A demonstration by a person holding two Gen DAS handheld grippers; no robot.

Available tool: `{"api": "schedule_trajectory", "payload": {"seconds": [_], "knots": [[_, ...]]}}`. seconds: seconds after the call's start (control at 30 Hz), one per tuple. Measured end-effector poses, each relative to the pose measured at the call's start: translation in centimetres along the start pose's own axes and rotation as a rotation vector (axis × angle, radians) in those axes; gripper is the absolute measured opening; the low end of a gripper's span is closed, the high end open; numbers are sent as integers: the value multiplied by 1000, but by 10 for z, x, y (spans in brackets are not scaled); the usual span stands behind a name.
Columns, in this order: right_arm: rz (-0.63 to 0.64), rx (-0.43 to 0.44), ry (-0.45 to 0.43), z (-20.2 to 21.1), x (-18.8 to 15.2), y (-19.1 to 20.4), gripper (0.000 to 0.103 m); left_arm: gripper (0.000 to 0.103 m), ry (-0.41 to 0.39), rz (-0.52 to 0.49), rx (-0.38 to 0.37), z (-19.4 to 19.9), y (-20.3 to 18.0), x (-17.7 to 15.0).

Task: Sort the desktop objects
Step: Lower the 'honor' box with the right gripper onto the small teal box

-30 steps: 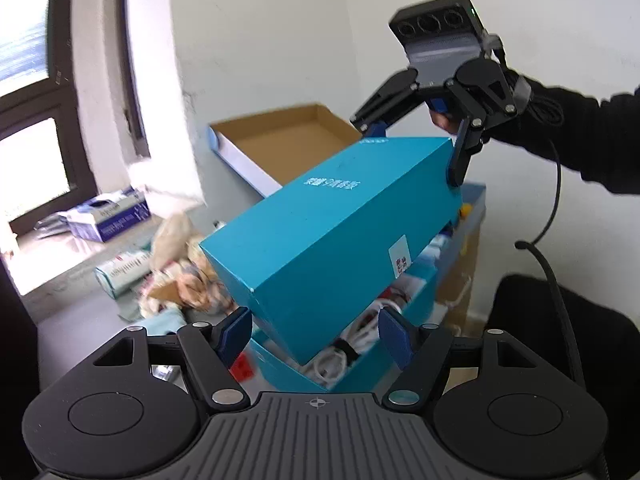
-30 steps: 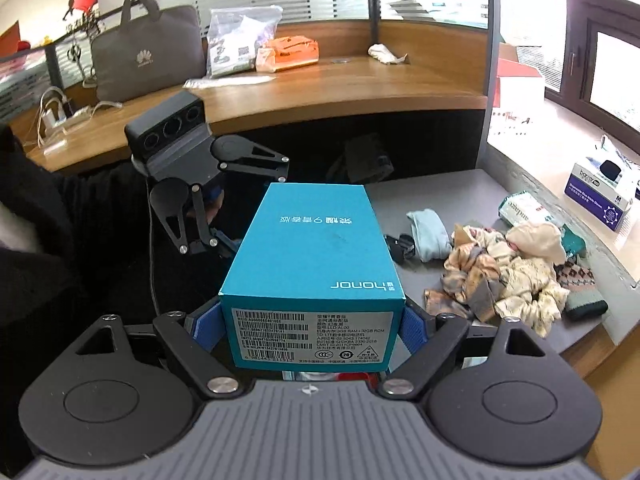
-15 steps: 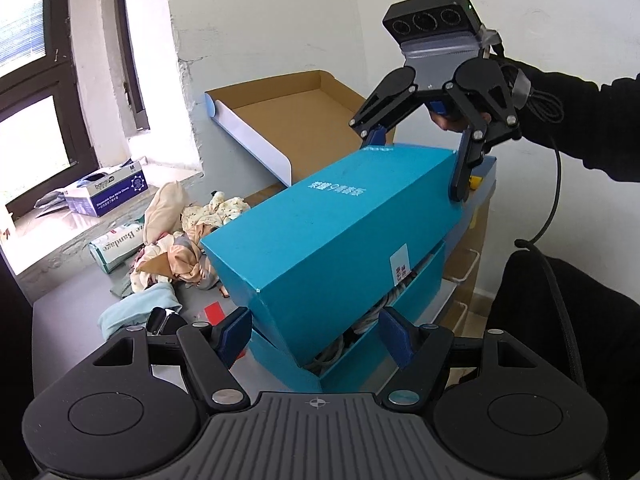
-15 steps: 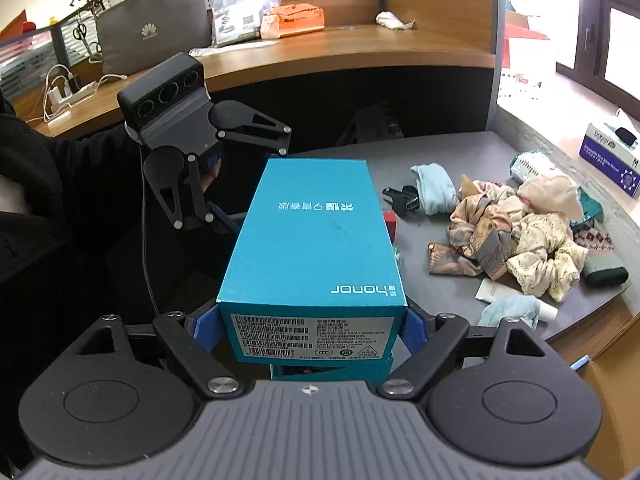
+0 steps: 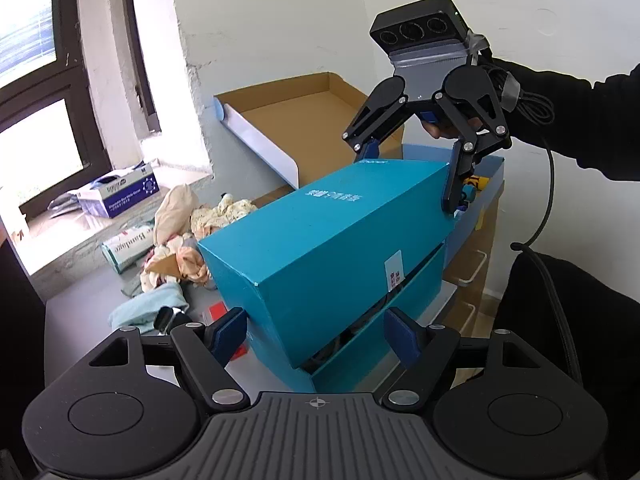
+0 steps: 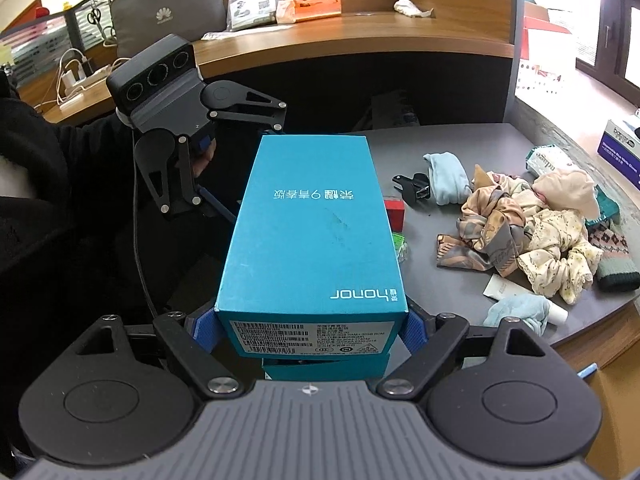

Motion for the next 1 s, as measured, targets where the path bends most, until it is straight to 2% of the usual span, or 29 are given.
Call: {"api": "schedule_trajectory", "payload": {"seconds": [0.23,0.53,0.7,1.0], "knots": [[15,-1,17,-5,0,-2,90,77,-17,52,2,2,-6,-5],[12,-18,10,-4,-3,-2,90,86,-17,72,8,1,-10,-3],[10,-21,5,-4,-3,-2,90,88,-12,44,13,5,-14,-2],[5,-32,10,-3,0,-1,90,89,-46,60,7,9,-8,1]]}}
Point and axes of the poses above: each gripper's, at about its wrist camera, not at the fingertips, and z roughly against the way its jaws point, y to its left, x to its top, the point moved 8 cm from there along -z, roughly the way its jaws point, and after that the axes turned 14 degrees about -z, right-handed, at the moved point
